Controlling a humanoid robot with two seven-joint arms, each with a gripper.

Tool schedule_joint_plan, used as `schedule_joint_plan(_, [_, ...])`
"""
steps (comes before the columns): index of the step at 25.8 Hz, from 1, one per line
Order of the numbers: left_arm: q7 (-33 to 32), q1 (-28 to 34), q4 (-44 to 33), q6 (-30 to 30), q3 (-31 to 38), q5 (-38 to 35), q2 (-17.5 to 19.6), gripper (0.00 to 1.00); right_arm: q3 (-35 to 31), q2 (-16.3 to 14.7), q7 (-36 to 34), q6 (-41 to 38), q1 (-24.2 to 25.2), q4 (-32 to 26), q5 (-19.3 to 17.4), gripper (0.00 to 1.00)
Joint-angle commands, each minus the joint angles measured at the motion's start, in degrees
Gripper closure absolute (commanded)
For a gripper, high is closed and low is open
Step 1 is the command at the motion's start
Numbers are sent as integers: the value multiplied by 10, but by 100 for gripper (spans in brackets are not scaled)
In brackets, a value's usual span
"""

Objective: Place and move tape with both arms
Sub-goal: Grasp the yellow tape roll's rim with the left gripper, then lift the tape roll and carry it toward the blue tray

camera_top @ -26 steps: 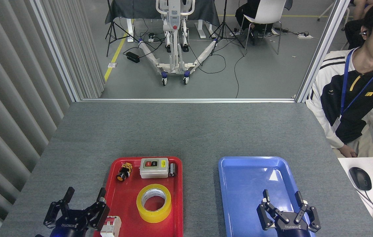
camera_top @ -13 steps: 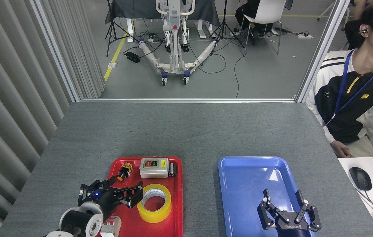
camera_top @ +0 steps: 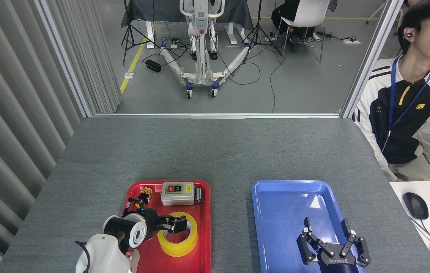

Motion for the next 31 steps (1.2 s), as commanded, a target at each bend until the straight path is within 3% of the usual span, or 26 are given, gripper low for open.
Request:
schedule_joint_plan(1, [-1,-7,20,2,0,-5,3,1,-1,0,0,0,0,0,0,0])
schedule_joint_plan(9, [-40,-7,27,6,4,-26,12,4,-1,-3,0,0,0,1,0,0])
schedule_joint_plan(11, [-43,-6,32,6,4,-27,15,10,-1,-3,0,1,0,1,0,0])
schedule_joint_plan(13, [-44,-6,43,4,4,-28,15,24,-1,-3,0,1,1,1,0,0])
schedule_joint_plan(14, [-46,-6,46,3,4,-28,14,35,0,-3,0,1,1,1,0,0])
schedule_joint_plan(17, [-57,-1,44,0,3,-26,14,89,-1,-3,0,0,1,1,0,0])
schedule_joint_plan(18, [-64,-1,43,-1,2,-21,13,100,-1,-3,0,0,1,1,0,0])
schedule_joint_plan(24, [-67,-1,24,-31,4,-9,10,100,-1,-1,0,1,2,1,0,0])
schedule_joint_plan(27, [-54,-2,-9,-77,6,58,13,100,-1,0,0,1,2,1,0,0])
schedule_joint_plan(29, [-32,-3,-31,-146,2,135,15,100,-1,0,-1,1,2,1,0,0])
schedule_joint_plan(31, [-18,-3,-30,-272,1,179,15,100,-2,0,-3,0,2,1,0,0])
